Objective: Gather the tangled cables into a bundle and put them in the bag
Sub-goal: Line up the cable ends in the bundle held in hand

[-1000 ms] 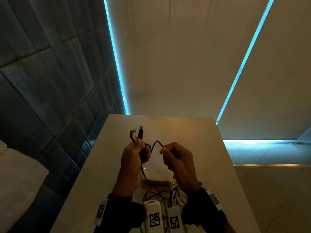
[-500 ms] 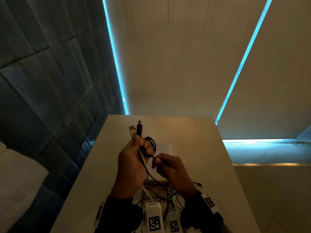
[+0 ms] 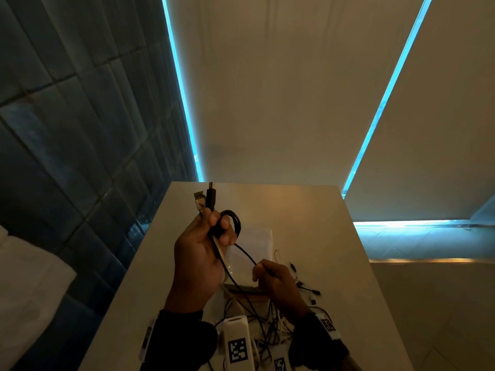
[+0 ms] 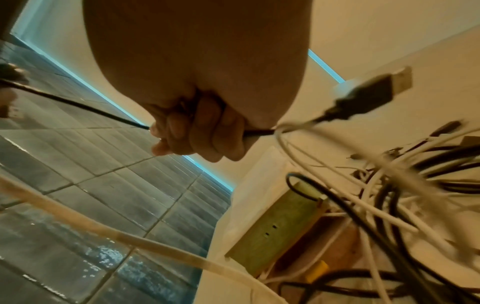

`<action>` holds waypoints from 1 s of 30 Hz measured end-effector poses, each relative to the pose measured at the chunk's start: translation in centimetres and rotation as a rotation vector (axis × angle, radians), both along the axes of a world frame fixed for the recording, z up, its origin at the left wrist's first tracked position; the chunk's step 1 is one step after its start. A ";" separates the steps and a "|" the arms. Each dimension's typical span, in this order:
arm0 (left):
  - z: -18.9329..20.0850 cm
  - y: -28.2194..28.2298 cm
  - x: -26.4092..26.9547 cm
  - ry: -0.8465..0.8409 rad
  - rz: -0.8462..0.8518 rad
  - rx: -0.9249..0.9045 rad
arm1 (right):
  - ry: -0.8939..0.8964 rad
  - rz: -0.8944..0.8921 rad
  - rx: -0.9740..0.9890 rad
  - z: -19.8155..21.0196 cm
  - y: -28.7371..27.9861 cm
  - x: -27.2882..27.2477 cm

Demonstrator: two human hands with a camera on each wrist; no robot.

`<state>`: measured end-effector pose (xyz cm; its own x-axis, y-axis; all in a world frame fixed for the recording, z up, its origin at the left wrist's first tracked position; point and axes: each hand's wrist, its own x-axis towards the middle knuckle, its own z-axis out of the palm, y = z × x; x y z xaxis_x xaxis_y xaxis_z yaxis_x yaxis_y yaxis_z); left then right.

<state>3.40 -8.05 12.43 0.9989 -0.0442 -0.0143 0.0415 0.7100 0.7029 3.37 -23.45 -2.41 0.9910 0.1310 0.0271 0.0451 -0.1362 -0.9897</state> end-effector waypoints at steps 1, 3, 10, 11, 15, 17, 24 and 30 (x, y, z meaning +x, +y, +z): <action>0.2 0.2 0.0 -0.012 -0.001 -0.009 | -0.004 -0.011 -0.005 -0.5 -0.1 0.0; 0.4 0.5 0.1 -0.034 0.000 -0.017 | -0.004 -0.028 -0.044 -1.5 -0.4 0.0; -0.4 0.7 0.8 0.033 0.061 0.110 | 0.106 -0.175 -0.084 -1.4 -0.9 0.2; -0.5 0.7 1.0 0.044 0.076 0.142 | 0.104 -0.232 -0.057 -0.7 -1.1 0.4; -0.9 0.3 1.3 0.086 0.093 0.262 | -0.010 -0.344 0.127 4.1 -1.1 1.2; -1.1 -0.1 1.3 0.121 0.100 0.298 | -0.089 -0.288 0.185 7.0 -0.7 1.2; -1.2 -1.2 0.8 0.195 0.041 0.254 | -0.285 0.074 0.114 11.0 1.6 -0.5; -0.5 -0.6 0.5 0.119 -0.033 0.007 | -0.087 0.190 0.034 8.8 1.1 -1.0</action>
<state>3.90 -8.61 11.98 0.9882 -0.0762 -0.1327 0.1477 0.7024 0.6963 2.39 -22.32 6.44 0.9424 0.3125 0.1191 0.1521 -0.0834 -0.9848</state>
